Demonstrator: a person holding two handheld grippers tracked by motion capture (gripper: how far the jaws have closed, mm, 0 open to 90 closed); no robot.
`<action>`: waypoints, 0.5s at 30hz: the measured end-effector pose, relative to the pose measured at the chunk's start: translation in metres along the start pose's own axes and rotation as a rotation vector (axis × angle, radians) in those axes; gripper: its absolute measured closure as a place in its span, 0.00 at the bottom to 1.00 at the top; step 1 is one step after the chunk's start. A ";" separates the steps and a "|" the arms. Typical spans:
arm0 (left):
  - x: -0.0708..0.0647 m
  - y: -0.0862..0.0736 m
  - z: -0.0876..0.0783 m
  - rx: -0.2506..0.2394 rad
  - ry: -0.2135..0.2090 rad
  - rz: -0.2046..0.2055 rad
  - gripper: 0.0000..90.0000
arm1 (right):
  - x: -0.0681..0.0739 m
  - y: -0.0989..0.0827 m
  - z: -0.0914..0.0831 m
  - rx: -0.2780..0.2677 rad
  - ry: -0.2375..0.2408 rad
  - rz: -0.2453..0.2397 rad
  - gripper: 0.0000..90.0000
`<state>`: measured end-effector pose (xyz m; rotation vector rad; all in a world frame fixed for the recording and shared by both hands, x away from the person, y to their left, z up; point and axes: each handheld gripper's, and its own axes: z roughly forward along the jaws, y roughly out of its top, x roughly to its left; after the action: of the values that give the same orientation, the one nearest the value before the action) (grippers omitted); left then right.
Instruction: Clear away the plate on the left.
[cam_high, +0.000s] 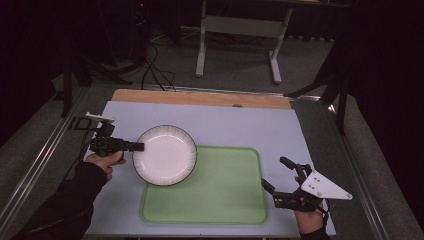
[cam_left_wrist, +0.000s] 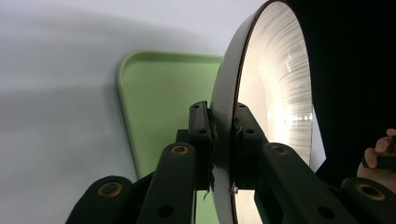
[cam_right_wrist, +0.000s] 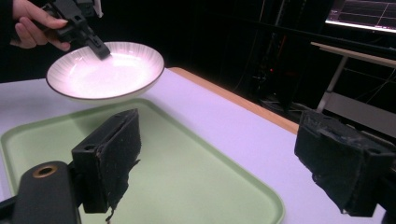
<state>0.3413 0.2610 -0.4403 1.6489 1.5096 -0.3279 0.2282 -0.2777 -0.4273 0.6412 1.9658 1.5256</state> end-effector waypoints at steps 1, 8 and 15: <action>-0.003 0.000 0.004 0.006 -0.002 0.004 0.91 | 0.000 0.000 0.000 0.000 -0.003 -0.001 0.16; -0.013 0.000 0.018 0.030 -0.024 0.017 0.91 | 0.000 0.001 -0.001 -0.007 -0.007 -0.003 0.17; -0.028 -0.003 0.038 0.032 -0.034 0.044 0.91 | -0.002 0.001 -0.003 -0.031 -0.018 0.010 0.14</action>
<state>0.3453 0.2146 -0.4448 1.6912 1.4478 -0.3561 0.2272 -0.2809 -0.4253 0.6508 1.9242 1.5483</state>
